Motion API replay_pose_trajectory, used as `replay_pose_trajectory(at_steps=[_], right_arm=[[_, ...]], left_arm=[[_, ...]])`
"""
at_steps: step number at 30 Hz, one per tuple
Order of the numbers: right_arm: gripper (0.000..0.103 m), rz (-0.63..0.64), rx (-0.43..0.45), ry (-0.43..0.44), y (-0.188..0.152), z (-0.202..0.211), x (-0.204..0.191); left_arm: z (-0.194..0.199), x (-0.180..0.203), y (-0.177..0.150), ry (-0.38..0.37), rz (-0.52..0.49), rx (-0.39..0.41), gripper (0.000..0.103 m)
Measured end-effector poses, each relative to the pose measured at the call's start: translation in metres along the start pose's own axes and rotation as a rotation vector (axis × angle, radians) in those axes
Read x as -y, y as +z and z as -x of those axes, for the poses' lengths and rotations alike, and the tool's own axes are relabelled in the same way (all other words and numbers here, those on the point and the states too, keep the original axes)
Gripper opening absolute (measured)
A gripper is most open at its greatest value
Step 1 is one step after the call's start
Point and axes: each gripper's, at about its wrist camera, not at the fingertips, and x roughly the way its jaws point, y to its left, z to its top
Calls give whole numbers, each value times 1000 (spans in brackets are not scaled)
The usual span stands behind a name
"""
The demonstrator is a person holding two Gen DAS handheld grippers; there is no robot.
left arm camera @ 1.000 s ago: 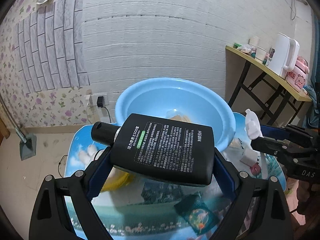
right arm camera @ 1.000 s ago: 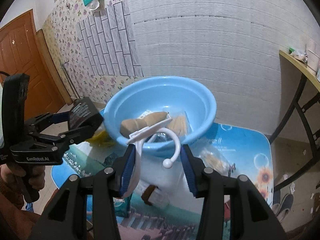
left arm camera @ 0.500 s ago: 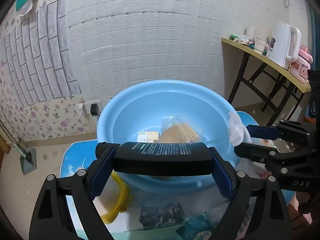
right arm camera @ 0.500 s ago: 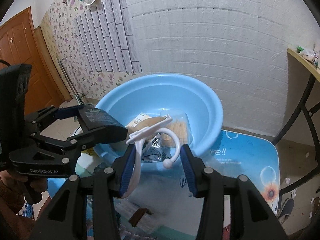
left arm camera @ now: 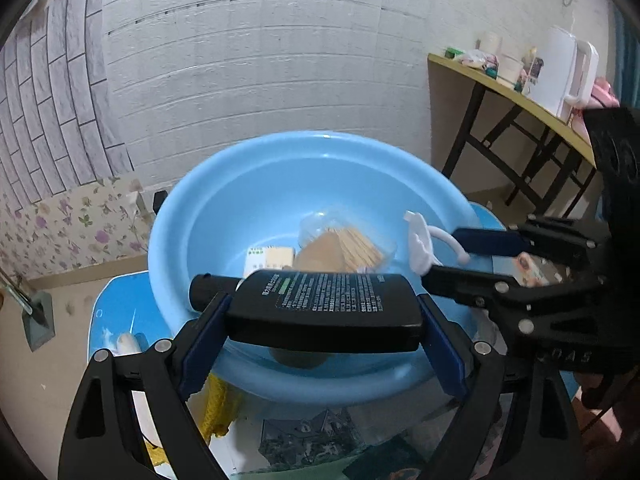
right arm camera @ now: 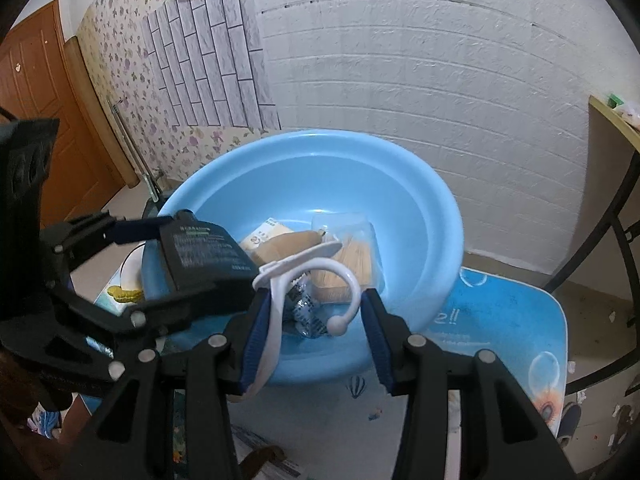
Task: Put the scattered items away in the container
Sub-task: 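Carry the black bottle and white cable over the blue basin with both tools, then open both tools to drop the bottle and cable into the basin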
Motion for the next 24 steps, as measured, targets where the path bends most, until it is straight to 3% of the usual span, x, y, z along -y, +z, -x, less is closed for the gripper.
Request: replay_pose_trajectory(at_steps=[11,24], right_arm=[[46,-18,-15,28,2,-4,-7],[48,-21,-7,18,-8,17,-18]], left_arm=[[11,-2,-6,-56,23,16,89],[34,-7,-23,-24,44,30,90]])
